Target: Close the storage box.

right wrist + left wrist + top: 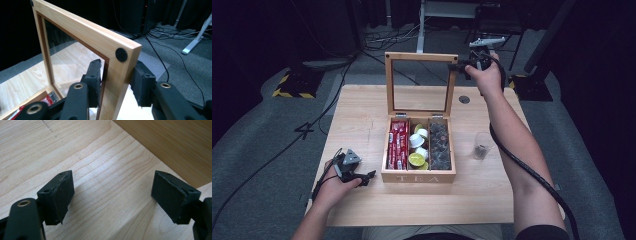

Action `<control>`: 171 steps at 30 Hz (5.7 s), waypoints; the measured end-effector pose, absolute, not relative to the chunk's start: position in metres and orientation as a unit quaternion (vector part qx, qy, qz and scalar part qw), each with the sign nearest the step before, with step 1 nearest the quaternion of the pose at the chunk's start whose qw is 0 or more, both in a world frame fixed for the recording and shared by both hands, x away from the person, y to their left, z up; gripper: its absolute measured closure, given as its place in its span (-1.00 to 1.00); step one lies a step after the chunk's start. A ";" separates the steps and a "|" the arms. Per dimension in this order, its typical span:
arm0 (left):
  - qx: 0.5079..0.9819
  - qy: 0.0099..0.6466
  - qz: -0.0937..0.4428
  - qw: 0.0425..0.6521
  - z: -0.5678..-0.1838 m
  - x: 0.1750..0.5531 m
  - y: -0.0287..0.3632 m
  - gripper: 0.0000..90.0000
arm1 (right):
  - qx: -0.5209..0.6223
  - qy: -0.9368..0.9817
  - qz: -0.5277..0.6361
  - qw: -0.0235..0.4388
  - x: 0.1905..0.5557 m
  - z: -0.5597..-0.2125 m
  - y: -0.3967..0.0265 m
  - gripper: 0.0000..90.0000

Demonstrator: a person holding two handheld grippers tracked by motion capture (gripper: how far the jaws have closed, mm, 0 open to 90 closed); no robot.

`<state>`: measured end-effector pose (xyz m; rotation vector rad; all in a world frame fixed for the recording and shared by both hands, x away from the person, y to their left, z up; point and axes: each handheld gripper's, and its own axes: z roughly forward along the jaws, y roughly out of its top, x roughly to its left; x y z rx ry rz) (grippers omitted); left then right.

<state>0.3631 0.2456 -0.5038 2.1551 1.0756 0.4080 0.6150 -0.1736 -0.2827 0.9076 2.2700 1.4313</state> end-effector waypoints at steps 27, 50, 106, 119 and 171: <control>0.829 0.414 0.157 0.342 -0.504 0.363 0.245 -0.58 | 0.253 0.813 0.503 0.148 0.531 -0.271 -0.189 0.38; 0.829 0.415 0.156 0.341 -0.504 0.364 0.245 -0.58 | 0.228 0.837 0.477 0.145 0.462 -0.298 -0.191 0.30; 0.827 0.419 0.158 0.339 -0.504 0.364 0.242 -0.59 | 0.215 0.867 0.421 0.157 0.365 -0.410 -0.192 0.15; 0.828 0.418 0.159 0.339 -0.504 0.364 0.242 -0.59 | 0.218 0.877 0.407 0.134 0.362 -0.427 -0.190 0.23; 0.833 0.407 0.142 0.347 -0.504 0.363 0.251 -0.68 | 0.288 0.841 0.426 0.166 0.390 -0.368 -0.286 -0.61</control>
